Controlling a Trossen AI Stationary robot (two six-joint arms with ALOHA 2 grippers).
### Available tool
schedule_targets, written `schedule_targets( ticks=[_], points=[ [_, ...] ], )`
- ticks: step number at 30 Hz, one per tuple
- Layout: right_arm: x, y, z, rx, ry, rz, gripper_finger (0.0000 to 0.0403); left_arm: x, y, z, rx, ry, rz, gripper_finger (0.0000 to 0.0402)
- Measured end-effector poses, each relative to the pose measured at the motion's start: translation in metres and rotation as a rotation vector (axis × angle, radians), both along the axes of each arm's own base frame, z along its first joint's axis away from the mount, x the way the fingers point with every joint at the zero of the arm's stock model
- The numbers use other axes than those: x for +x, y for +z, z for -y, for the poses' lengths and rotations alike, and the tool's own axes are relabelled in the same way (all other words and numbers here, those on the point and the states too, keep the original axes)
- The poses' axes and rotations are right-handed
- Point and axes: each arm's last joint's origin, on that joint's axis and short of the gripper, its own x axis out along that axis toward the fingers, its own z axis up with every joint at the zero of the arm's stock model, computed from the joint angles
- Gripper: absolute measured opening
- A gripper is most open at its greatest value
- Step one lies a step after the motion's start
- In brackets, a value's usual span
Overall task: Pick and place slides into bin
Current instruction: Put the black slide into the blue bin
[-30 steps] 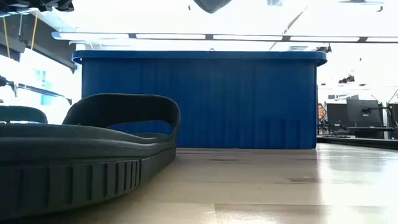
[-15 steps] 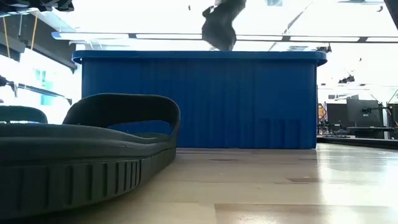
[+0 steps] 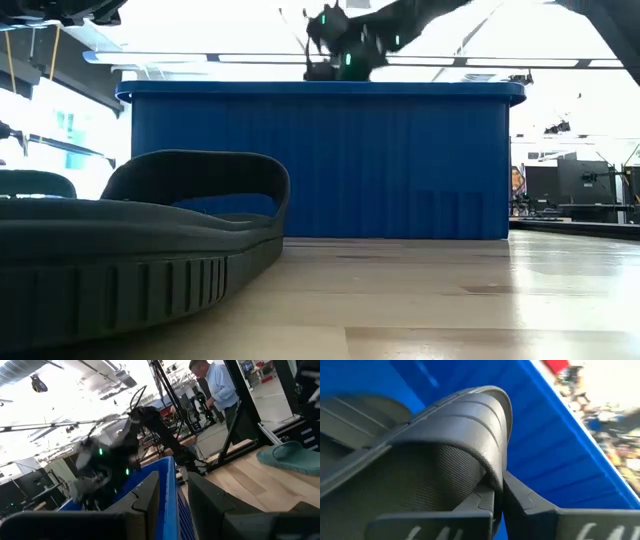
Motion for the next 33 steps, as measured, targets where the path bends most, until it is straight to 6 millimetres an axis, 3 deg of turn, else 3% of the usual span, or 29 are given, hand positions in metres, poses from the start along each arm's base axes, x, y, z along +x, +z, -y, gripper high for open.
schedule_targets(
  ticks=[7, 16, 26, 33],
  points=[
    [0.000, -0.047, 0.017, 0.036, 0.067, -0.053, 0.0003, 0.000, -0.001, 0.000, -0.002, 0.000, -0.007, 0.0090],
    [-0.003, -0.062, 0.031, 0.141, 0.160, -0.045, 0.0016, 0.000, -0.001, 0.000, -0.002, 0.000, -0.007, 0.0090],
    [-0.006, -0.065, 0.036, 0.260, 0.156, 0.070, 0.0134, 0.000, -0.001, 0.000, -0.002, 0.000, -0.008, 0.0090],
    [0.004, -0.057, 0.029, 0.196, 0.171, 0.151, 0.0204, 0.000, -0.003, 0.000, -0.053, -0.007, -0.031, 0.0090]
  ],
)
